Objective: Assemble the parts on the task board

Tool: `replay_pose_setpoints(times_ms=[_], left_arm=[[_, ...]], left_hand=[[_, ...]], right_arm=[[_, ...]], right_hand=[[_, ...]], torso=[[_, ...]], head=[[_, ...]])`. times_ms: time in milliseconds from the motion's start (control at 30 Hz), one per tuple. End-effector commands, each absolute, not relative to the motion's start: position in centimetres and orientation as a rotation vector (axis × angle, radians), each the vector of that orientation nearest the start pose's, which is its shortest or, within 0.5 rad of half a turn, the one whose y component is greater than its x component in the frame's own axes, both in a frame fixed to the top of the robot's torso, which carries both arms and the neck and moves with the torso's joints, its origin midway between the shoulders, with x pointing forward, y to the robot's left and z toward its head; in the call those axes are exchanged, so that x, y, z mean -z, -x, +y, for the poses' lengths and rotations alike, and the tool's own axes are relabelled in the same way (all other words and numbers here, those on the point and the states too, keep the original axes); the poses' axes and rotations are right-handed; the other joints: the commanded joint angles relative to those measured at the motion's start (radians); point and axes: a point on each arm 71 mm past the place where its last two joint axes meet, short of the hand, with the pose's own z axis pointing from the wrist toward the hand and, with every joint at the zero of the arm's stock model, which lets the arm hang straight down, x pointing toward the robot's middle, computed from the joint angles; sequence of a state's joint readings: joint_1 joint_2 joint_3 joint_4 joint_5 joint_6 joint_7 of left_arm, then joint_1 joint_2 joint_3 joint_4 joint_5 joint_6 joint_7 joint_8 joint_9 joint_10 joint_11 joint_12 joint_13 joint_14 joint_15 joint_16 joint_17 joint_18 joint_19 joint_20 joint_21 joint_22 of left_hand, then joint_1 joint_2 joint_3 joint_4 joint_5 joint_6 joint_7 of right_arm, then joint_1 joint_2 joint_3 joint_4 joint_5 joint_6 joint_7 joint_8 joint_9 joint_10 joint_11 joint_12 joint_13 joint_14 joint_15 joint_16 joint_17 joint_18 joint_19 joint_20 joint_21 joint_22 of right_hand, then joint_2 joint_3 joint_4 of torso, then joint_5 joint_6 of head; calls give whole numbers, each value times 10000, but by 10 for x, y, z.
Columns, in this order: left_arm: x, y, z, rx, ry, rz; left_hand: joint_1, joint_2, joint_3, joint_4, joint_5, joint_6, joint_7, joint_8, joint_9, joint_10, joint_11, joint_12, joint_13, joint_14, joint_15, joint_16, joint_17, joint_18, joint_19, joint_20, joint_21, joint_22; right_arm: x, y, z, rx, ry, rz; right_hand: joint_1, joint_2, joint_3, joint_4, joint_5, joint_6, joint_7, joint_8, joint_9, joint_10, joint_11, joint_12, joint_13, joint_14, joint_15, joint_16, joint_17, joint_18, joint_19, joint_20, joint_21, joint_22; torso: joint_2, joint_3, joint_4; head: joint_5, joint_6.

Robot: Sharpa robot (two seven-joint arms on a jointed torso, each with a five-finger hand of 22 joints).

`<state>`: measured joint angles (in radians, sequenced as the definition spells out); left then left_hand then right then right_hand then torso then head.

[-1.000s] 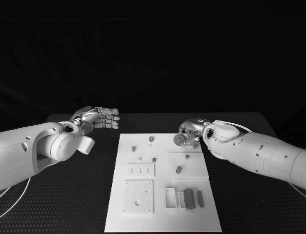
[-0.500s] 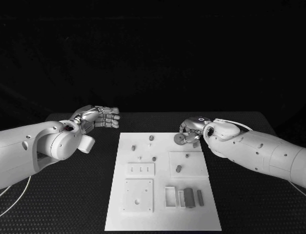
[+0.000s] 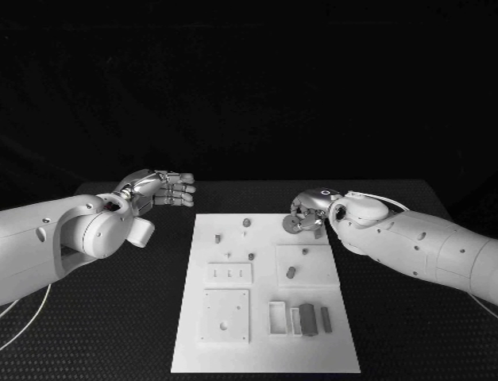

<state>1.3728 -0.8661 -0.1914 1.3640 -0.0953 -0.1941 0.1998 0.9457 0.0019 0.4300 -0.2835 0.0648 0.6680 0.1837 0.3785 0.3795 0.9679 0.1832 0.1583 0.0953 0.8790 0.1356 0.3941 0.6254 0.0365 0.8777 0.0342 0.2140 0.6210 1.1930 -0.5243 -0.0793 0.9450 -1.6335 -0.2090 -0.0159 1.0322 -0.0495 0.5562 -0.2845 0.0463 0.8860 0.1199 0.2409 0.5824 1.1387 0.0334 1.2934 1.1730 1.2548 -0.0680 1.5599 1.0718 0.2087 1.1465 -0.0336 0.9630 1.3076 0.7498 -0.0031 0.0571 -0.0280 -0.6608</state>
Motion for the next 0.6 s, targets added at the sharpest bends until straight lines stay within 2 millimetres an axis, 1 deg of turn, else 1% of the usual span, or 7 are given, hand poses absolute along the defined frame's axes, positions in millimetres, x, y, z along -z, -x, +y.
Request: replay_pose_setpoints(times_ms=[33,100,300,433,500,533,600], left_arm=[[163,-524,266,13119,10083,16221],[163,-524,266,13119,10082,16220],[164,-524,266,13116,10084,16221],[163,-524,266,13107,10089,16218],[163,-524,265,13113,10086,16219],[163,-524,265,13118,10085,16226],[163,-524,265,13124,10082,16231]], left_hand=[[79,-9,-63,-3,-48,48,491,-56,-17,-5,49,-59,-16,81,7,-59,12,163,60,19,-70,-14],[77,-11,-65,-2,-48,48,492,-58,-17,-6,49,-61,-17,81,7,-62,14,162,60,20,-72,-14],[76,-12,-68,-1,-48,43,497,-64,-20,-9,52,-68,-20,82,8,-69,20,163,62,20,-74,-14],[76,-14,-70,-1,-48,41,503,-67,-22,-10,53,-71,-22,83,8,-73,23,163,62,20,-76,-14],[76,-15,-71,-1,-48,40,505,-69,-22,-11,53,-73,-23,84,8,-75,25,164,63,20,-77,-14],[76,-15,-71,-1,-48,40,506,-69,-23,-11,53,-74,-23,84,7,-75,26,164,63,20,-77,-13],[76,-16,-71,-2,-48,39,507,-71,-23,-11,54,-75,-24,85,7,-77,28,164,63,20,-78,-13]], right_arm=[[249,-562,-201,-3059,4041,17874],[250,-562,-200,-3032,4119,17907],[254,-561,-200,-2932,4152,18169],[258,-561,-200,-2662,4409,18568],[262,-560,-199,-2521,4555,18743],[264,-559,-199,-2481,4578,18806],[267,-558,-199,-2452,4590,18850]], right_hand=[[25,-108,-25,-34,22,256,188,52,8,20,-62,6,-18,6,-98,56,-5,531,-109,-64,67,192],[31,-146,-26,-27,22,281,176,60,10,44,-73,14,-17,18,-107,57,2,531,-104,-67,69,188],[37,-73,3,-3,23,334,156,79,15,75,-93,14,-37,31,-127,60,-4,531,-95,-69,69,179],[15,89,19,1,23,361,144,81,13,81,-105,4,-68,25,-141,61,-28,531,-98,-68,67,176],[28,358,66,-20,23,276,158,23,-15,49,-94,-28,-118,-27,-136,55,-104,531,-125,-65,54,174],[24,411,60,-38,23,265,165,12,-21,42,-87,-34,-130,-36,-129,54,-114,531,-139,-63,55,178],[-33,338,-1,-50,22,240,179,-8,-32,41,-74,-33,-138,-39,-116,57,-114,531,-158,-54,59,185]], torso=[[-2,1,-10],[-2,4,-8],[-5,3,-2],[-6,5,-8],[-6,2,-10],[-6,2,-10],[-3,5,-6]], head=[[13,-27],[16,-20],[12,-35],[15,-27],[16,-26],[16,-26],[17,-31]])
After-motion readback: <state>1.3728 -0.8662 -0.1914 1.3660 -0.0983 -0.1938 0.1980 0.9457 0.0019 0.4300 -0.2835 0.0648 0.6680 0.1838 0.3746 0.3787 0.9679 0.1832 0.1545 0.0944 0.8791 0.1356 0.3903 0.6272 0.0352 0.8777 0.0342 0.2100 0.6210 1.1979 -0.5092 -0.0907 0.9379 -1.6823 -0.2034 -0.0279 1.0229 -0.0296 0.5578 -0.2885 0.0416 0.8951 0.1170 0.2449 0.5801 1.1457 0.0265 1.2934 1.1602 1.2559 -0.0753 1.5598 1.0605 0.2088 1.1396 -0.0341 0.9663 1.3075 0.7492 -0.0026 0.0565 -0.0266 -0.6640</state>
